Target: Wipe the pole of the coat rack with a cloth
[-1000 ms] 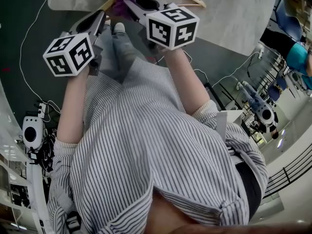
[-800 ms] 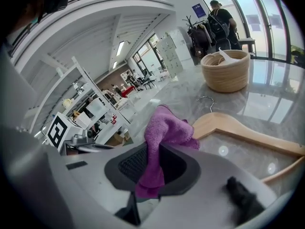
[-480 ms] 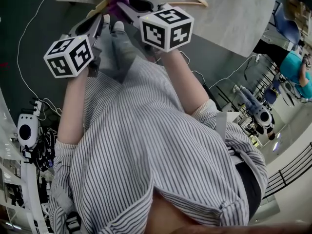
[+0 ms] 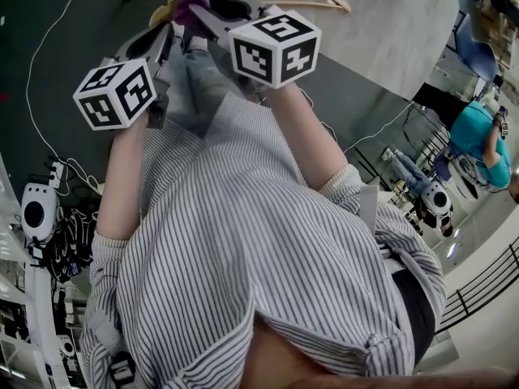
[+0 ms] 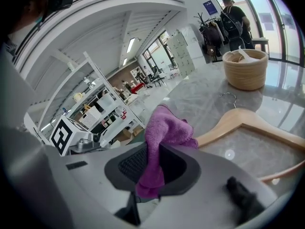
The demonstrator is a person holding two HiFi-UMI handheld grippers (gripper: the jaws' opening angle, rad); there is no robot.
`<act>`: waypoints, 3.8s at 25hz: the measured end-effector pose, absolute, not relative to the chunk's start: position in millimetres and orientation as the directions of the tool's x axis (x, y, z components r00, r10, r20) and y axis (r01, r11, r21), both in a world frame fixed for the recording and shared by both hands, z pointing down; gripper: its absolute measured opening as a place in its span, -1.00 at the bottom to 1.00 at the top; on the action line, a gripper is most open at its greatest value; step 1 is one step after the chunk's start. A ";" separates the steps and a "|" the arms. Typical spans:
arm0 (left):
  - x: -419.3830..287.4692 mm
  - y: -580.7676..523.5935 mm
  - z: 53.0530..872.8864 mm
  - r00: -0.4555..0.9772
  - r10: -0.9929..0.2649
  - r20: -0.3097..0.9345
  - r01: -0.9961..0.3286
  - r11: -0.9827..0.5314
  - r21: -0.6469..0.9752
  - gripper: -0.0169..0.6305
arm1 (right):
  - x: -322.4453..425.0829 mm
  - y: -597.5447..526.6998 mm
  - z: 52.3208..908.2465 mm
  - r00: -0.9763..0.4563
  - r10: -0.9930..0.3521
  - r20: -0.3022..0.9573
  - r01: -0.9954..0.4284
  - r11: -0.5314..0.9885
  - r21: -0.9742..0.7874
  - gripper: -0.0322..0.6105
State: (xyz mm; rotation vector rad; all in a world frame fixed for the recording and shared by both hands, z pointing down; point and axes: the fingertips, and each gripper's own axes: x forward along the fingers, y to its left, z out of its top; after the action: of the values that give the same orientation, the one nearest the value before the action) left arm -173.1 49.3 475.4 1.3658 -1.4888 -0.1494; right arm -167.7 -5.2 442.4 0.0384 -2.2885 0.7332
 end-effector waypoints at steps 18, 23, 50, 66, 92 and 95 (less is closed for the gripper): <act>-180.2 69.5 479.5 0.150 -0.787 0.598 -0.632 0.389 0.670 -0.91 | -174.8 25.2 444.2 -0.740 0.274 0.615 -0.147 0.826 -0.545 -0.68; -182.3 72.4 475.3 0.128 -0.795 0.594 -0.628 0.398 0.669 -0.91 | -170.5 31.2 443.4 -0.744 0.281 0.606 -0.143 0.819 -0.556 -0.68; -149.3 29.2 463.1 0.227 -0.763 0.605 -0.694 0.309 0.650 -0.91 | -127.9 0.2 443.5 -0.773 0.239 0.588 -0.221 0.767 -0.603 -0.68; -112.2 -20.8 463.6 0.326 -0.721 0.611 -0.727 0.222 0.650 -0.91 | -87.5 -45.9 448.9 -0.796 0.137 0.590 -0.335 0.713 -0.617 -0.68; -34.6 -97.8 486.8 0.475 -0.647 0.596 -0.739 0.074 0.670 -0.91 | -6.7 -116.1 477.0 -0.796 -0.005 0.605 -0.473 0.628 -0.618 -0.68; -30.1 -104.7 486.0 0.493 -0.640 0.589 -0.737 0.052 0.674 -0.91 | -2.7 -121.6 476.1 -0.794 -0.022 0.607 -0.486 0.623 -0.613 -0.68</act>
State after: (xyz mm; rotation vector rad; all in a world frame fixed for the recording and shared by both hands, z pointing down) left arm -30.1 -104.7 486.0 1.6441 -1.1995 0.1111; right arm -2.7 -121.6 476.1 0.3976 -2.2871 1.0916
